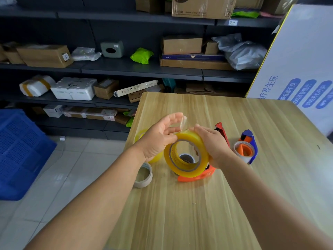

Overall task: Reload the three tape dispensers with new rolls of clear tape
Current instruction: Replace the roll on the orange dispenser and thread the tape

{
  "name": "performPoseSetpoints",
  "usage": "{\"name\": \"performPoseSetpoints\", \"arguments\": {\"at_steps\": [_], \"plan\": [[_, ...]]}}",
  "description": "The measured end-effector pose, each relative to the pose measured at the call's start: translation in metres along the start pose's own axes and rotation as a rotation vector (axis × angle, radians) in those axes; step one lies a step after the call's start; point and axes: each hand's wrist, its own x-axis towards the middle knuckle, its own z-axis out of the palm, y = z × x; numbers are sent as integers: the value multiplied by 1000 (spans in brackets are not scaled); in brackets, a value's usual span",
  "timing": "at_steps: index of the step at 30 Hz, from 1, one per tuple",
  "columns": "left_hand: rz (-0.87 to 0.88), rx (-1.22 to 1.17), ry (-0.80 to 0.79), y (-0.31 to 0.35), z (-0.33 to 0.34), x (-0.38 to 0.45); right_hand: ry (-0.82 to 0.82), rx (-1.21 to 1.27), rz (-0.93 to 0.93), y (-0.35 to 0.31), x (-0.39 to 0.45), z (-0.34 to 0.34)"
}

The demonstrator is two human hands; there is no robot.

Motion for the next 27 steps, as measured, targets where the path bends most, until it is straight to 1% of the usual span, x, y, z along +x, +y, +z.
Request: {"name": "performPoseSetpoints", "arguments": {"at_steps": [5,11,13,15,19,21,24,27], "plan": [[-57,17,-64,-1,-4,-1,-45,-31,41,-1,2,-6],[-120,17,-74,-6,-10,3,-158,-41,79,7,13,-11],[-119,41,-41,-7,-9,3,-199,-28,72,10,16,-11],[-121,43,23,-9,-8,5,-231,-47,48,13,17,-12],[-158,12,139,-17,-9,7,-181,-54,8,27,16,-11],[-188,-56,128,-20,-13,7,-155,13,12,31,15,-10],[-209,-236,62,-21,-16,5,-160,107,41,32,16,-14],[-237,-265,101,-23,-14,6,-186,110,36,31,18,-16]]}}
